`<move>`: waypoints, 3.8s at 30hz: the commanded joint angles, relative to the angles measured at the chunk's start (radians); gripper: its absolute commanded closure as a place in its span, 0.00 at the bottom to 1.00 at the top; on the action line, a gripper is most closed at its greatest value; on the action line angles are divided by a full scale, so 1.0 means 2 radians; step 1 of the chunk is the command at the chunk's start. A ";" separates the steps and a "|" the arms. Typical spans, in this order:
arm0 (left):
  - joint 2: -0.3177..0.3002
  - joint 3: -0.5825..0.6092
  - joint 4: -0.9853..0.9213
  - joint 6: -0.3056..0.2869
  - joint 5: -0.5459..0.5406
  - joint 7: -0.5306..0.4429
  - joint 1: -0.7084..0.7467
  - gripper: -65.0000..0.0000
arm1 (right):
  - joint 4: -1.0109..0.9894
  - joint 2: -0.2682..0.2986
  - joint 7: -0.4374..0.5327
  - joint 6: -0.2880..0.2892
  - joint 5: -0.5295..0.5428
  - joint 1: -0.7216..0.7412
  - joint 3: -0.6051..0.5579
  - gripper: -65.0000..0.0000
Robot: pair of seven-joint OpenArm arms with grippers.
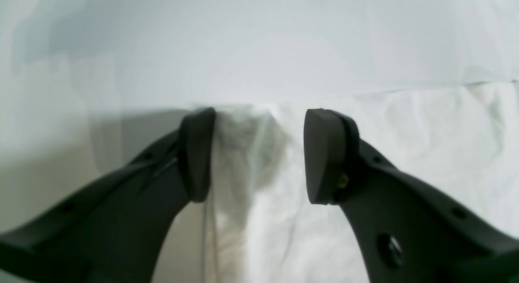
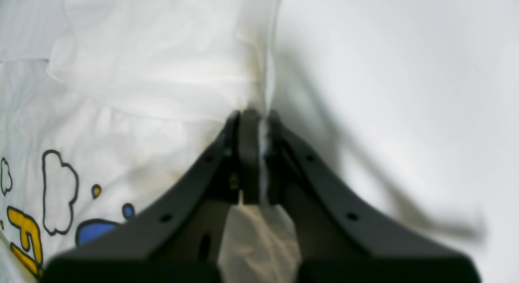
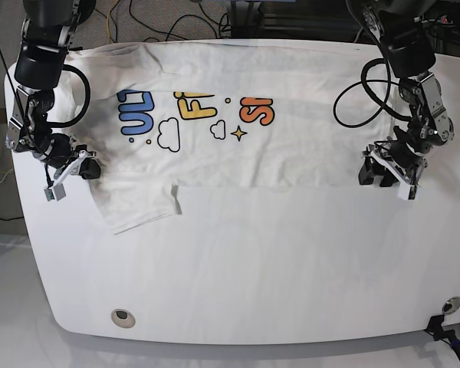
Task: Fold the T-shirt properly
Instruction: 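Lower the left gripper onto the shirt's side and grasp the fabric, then lift the shirt with both grippers and fold it over toward the collar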
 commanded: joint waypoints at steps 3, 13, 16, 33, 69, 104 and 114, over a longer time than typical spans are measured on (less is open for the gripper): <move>-0.001 0.002 0.000 0.000 0.013 0.027 0.007 0.50 | 0.005 0.009 -0.011 -0.001 -0.011 0.004 0.002 1.00; -0.002 0.002 0.000 0.000 0.015 0.027 0.005 0.91 | 0.005 0.007 -0.011 -0.001 -0.011 0.004 0.002 1.00; -0.002 0.002 0.000 0.000 0.016 0.026 0.004 1.00 | 0.005 0.007 -0.011 -0.001 -0.011 0.004 0.002 1.00; -0.014 0.001 0.010 0.000 -0.049 0.026 0.005 1.00 | 0.005 0.013 -0.013 -0.001 -0.007 0.031 0.002 1.00; -0.015 -0.063 0.333 0.000 -0.049 0.110 0.195 1.00 | 0.415 0.002 -0.202 -0.001 -0.006 -0.168 0.095 1.00; -0.075 -0.056 0.293 0.000 0.034 0.108 0.214 0.41 | 0.448 -0.037 -0.259 -0.001 -0.028 -0.234 0.128 0.32; -0.053 -0.065 0.378 0.000 -0.032 0.109 0.182 0.41 | 0.517 -0.076 -0.260 -0.001 -0.027 -0.211 0.129 0.33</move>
